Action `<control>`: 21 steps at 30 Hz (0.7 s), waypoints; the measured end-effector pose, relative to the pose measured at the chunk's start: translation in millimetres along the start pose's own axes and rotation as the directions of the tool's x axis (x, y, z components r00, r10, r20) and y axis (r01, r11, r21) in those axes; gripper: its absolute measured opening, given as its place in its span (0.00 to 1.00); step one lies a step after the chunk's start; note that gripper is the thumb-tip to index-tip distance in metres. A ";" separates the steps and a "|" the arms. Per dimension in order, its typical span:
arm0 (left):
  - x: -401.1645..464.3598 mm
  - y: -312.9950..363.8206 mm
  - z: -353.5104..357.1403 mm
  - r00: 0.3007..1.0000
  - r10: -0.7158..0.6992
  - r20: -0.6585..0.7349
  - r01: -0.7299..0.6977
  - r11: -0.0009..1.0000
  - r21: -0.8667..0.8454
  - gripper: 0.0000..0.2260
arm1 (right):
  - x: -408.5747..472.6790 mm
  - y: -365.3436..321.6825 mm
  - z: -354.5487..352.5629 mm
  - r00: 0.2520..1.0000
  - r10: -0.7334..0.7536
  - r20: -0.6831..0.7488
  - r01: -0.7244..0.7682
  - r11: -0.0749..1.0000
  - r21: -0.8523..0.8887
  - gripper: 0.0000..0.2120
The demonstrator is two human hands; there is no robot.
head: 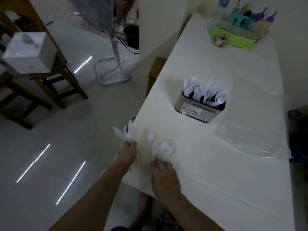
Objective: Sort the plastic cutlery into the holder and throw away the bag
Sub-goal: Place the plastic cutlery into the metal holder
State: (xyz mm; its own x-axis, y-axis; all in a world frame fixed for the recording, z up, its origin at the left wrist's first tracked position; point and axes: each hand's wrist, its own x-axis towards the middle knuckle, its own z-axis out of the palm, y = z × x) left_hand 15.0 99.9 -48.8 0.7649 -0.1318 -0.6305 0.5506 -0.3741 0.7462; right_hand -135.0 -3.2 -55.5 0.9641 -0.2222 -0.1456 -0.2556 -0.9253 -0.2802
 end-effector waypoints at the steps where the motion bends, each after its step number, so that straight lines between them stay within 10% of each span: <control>1: 0.2 0.2 0.7 1.000 0.006 0.004 -0.006 1.000 0.014 0.10 | -1.3 1.3 -0.7 1.000 -0.005 0.007 0.005 1.000 -0.020 0.23; 11: -15.6 7.6 11.6 0.994 -0.016 0.111 0.029 0.993 -0.116 0.08 | 3.1 8.0 -10.7 0.998 0.063 -0.018 -0.063 0.998 -0.025 0.17; 21: -49.8 20.0 44.9 0.838 0.019 0.545 -0.181 0.952 0.245 0.11 | 63.5 28.7 -92.4 0.893 0.450 0.024 -0.341 0.638 0.690 0.29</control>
State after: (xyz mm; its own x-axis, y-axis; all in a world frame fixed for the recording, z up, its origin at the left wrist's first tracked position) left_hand -27.1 57.8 -12.1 0.4695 -0.6177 -0.6309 0.3041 -0.5577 0.7723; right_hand -74.5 -72.2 14.9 0.7437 -0.6075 -0.2792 -0.5416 -0.3026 -0.7843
